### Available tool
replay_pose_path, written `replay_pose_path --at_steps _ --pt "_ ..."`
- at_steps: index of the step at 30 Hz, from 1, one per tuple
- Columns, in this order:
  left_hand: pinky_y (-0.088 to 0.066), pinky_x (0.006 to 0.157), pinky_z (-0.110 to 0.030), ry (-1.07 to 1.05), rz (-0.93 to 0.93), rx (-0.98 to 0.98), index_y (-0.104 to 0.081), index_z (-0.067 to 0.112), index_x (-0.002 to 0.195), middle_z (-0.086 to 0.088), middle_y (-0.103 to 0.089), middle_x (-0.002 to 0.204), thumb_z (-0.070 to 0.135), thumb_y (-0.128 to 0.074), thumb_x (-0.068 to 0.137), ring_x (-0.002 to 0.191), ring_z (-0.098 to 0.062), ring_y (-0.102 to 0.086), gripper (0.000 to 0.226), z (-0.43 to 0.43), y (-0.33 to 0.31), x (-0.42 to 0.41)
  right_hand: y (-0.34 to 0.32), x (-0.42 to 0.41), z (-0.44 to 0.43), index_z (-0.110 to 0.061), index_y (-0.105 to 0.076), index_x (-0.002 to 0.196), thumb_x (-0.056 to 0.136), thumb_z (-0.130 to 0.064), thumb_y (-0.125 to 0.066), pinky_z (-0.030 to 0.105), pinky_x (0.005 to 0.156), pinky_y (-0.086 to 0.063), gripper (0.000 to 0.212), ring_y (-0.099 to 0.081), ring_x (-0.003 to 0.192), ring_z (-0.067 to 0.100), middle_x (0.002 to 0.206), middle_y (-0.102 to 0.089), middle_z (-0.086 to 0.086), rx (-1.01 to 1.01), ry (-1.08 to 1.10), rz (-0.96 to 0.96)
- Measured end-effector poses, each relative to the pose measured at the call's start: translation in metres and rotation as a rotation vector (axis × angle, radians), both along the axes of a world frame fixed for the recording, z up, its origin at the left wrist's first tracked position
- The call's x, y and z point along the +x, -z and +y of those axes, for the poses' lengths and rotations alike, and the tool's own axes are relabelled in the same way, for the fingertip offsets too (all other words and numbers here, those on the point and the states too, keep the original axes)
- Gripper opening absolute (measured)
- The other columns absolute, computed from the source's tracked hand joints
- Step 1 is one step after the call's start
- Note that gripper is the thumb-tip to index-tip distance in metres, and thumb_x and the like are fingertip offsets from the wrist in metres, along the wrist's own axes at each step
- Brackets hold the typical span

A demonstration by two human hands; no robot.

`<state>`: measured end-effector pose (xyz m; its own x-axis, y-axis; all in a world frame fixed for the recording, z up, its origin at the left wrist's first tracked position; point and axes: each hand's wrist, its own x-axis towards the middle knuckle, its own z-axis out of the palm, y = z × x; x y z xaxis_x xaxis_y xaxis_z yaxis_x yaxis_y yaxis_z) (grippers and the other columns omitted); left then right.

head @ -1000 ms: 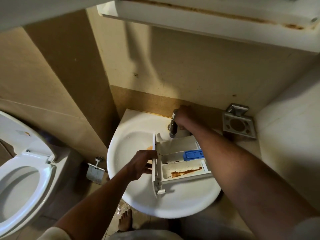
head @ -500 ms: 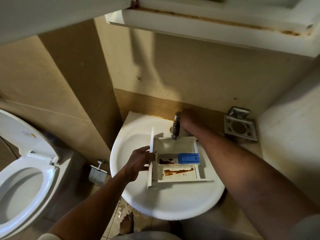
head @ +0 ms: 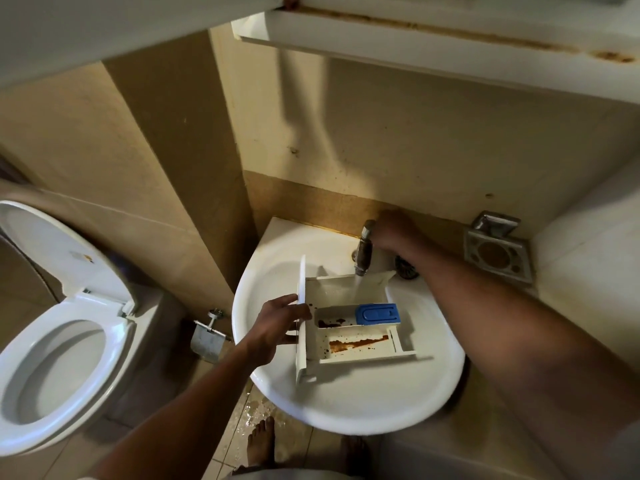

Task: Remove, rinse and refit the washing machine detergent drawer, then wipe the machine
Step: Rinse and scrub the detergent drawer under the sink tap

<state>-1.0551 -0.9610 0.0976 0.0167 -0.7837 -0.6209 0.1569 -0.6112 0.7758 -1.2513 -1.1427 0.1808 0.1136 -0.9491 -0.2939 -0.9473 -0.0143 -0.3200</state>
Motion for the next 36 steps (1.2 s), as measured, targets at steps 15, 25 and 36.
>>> replay_pose_path --at_steps 15,25,36 --pt "-0.058 0.088 -0.052 0.123 0.007 0.051 -0.062 0.013 0.124 -0.017 -0.066 0.121 0.033 -0.076 0.062 0.109 -0.041 -0.064 0.067 -0.004 -0.009 -0.009 0.033 0.0 0.032 -0.001 -0.063 0.088 0.103 -0.036 -0.044 0.018 0.04 -0.037 0.043 -0.052 0.042 0.013 0.06 -0.06 0.008 0.157 0.333 -0.597" --pt "-0.06 0.079 -0.049 -0.018 0.17 0.133 -0.034 0.011 0.146 -0.019 -0.064 0.123 0.02 -0.087 0.062 0.107 -0.038 -0.065 0.099 0.023 -0.003 -0.005 0.035 -0.032 0.116 -0.012 -0.067 0.091 0.093 -0.026 -0.059 0.024 0.057 -0.039 0.016 -0.061 0.074 0.015 0.087 -0.067 0.0 -0.331 0.479 -0.406" --pt "-0.06 0.075 -0.056 -0.065 0.08 0.115 -0.038 0.019 0.134 -0.015 -0.062 0.119 0.029 -0.085 0.051 0.106 -0.034 -0.063 0.096 0.036 -0.021 -0.026 0.071 -0.016 0.228 -0.007 -0.029 0.144 0.07 -0.042 -0.083 0.047 0.102 -0.046 0.098 -0.045 0.13 0.033 0.147 -0.039 0.014 -0.074 0.874 -0.649"
